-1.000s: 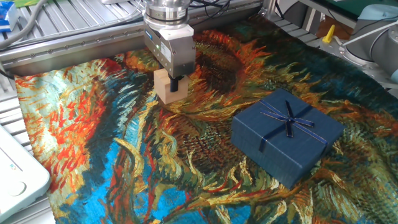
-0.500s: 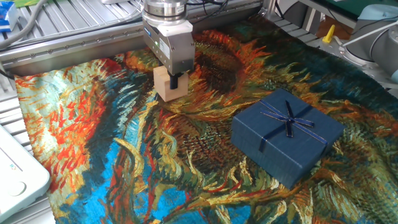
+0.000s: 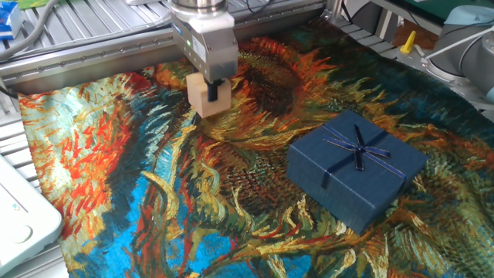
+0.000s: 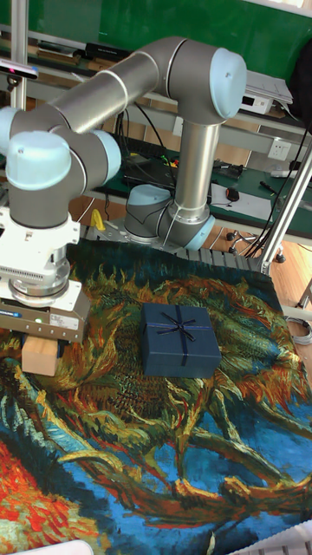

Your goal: Pick up one small block

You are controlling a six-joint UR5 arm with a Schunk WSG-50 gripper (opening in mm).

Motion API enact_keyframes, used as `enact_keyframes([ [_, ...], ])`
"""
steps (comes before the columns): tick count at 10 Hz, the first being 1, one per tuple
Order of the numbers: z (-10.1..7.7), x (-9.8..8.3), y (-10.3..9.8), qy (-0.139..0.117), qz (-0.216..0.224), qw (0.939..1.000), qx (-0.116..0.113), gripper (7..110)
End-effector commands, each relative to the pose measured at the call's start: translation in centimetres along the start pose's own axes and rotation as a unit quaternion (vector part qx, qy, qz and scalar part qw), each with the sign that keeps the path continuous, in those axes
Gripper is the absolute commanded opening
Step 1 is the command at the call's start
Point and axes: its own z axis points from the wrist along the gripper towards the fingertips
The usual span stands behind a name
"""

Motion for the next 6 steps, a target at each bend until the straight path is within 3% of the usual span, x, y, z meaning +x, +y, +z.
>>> enact_keyframes([
  [1,-2.72,-0.7,0.38,0.006,-0.006,0.9999,-0.006,44],
  [2,-2.98,-0.85,0.38,0.006,-0.006,1.0,-0.004,44],
  [3,-3.17,-0.92,0.29,0.007,-0.007,0.9999,-0.003,22],
  [6,-3.56,-0.93,0.55,0.008,-0.01,0.9999,-0.004,22],
])
